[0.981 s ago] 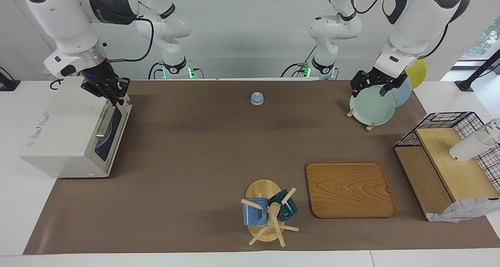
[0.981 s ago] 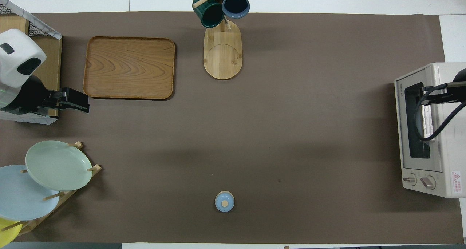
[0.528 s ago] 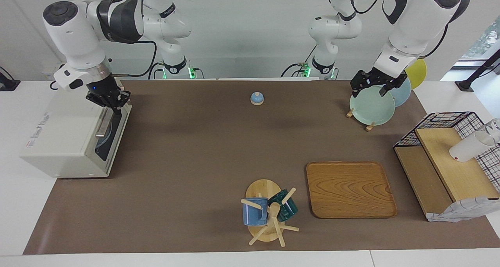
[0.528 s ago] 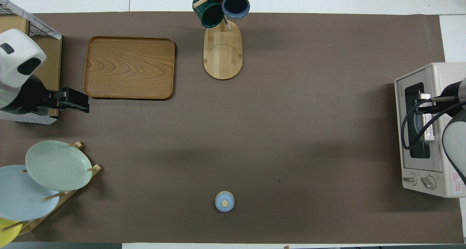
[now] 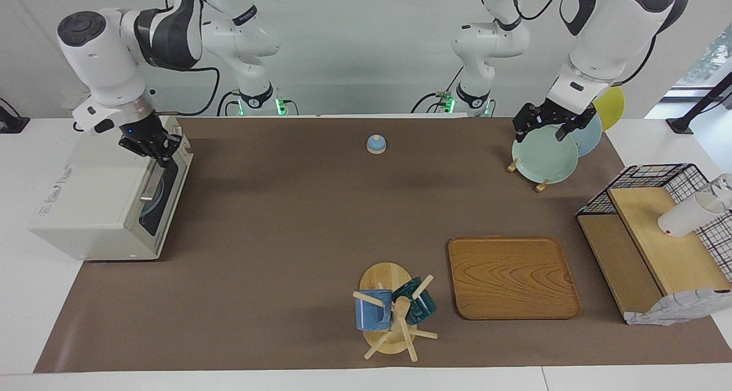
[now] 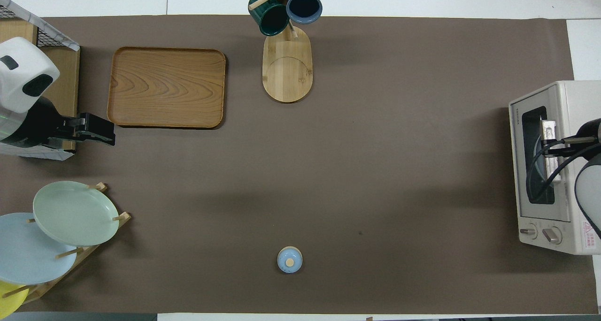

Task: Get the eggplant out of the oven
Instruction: 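Reach the right gripper into the open toaster oven toward the plate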

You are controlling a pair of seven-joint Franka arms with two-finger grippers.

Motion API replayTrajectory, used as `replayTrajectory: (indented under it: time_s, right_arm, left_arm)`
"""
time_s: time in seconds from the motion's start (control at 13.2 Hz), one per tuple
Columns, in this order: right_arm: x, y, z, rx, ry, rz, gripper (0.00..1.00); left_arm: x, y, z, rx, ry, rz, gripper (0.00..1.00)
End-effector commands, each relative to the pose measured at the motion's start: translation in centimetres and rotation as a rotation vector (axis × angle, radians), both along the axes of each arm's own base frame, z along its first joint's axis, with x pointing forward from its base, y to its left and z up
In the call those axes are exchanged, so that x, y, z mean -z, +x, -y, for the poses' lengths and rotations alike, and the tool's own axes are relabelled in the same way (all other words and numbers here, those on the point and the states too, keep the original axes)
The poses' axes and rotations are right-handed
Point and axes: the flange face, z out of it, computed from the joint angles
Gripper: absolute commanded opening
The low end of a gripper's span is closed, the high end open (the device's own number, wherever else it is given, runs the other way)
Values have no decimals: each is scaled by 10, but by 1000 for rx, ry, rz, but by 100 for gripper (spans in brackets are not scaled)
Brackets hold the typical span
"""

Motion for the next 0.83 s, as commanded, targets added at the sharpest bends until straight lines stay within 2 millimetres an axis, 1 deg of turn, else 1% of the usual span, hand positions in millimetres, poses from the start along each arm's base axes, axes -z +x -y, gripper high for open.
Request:
replayTrajectory:
  time_s: [0.0, 0.15, 0.3, 0.38, 0.53, 0.75]
  right_arm:
    - [8, -7, 12, -34, -15, -3, 0]
    - [19, -12, 17, -28, -12, -22, 0]
    - [25, -13, 17, -34, -10, -25, 0]
    - [28, -15, 25, -22, -11, -19, 0]
    - [39, -17, 30, -35, -10, -14, 0]
    - [42, -16, 24, -41, -7, -22, 0]
  left_arm:
    - [-3, -5, -2, -15, -10, -1, 100]
    - [-3, -5, -2, -14, -8, 0, 100]
    - [-2, -5, -2, -15, -10, -2, 100]
    - [-3, -5, -2, -15, -10, -1, 100]
    - [-3, -5, -2, -15, -10, 1, 100]
    - [-3, -5, -2, -15, -10, -1, 100]
